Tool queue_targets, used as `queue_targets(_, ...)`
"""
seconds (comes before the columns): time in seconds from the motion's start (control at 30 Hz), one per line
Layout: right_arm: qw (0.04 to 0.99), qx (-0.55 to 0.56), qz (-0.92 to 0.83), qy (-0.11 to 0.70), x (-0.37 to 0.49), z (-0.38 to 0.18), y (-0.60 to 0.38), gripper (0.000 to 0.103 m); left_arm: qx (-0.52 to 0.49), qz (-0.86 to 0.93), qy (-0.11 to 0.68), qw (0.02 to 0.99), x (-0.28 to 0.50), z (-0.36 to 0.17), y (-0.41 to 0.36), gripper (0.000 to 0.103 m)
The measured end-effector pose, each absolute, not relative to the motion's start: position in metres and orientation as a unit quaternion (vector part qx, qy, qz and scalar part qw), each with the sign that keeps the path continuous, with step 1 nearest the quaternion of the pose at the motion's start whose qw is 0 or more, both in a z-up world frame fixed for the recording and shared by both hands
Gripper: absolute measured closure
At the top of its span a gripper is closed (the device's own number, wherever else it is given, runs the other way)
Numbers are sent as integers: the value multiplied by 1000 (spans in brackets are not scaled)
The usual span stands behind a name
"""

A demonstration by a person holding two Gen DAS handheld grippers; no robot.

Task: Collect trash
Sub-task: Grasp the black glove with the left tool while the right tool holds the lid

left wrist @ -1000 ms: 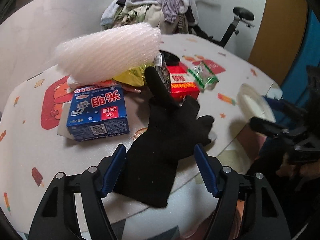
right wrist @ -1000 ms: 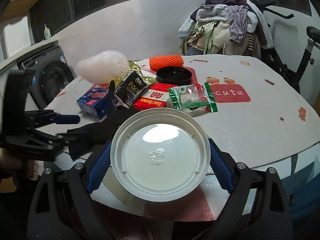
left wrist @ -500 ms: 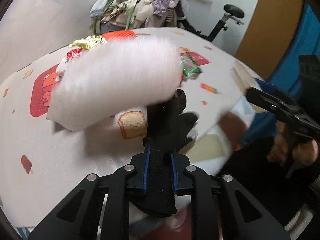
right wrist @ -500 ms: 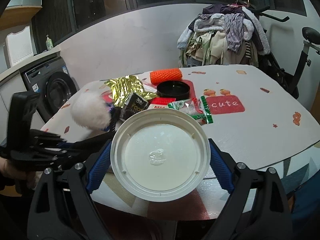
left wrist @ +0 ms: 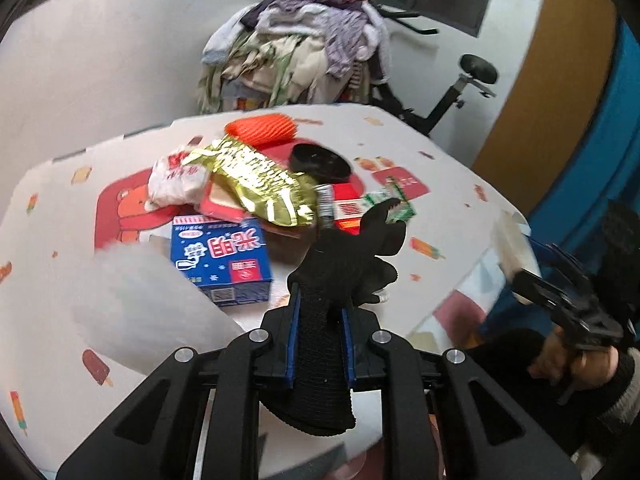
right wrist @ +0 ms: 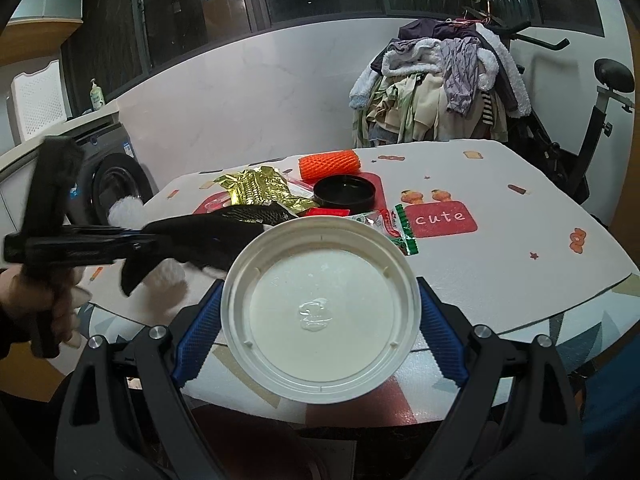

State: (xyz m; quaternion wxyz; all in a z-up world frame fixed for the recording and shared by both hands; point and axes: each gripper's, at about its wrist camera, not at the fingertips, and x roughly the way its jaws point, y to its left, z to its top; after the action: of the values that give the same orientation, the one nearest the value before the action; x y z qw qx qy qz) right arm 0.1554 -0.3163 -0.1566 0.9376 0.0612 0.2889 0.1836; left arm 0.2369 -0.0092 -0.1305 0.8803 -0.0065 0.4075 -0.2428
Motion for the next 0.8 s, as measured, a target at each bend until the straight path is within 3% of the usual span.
queue_targets(0.23,938,59,176,292,157,-156,-321,14,-32,-246,406,880,253,-132,4,86)
queue_targets(0.43,938,60,177,292,157,-156,-319,14,-44,-256,373,891,252,-96,16,86)
queue_targets(0.8,942,55,185,275,143,-140,-315,14,-36,-282,347,894,199,-67,21,86)
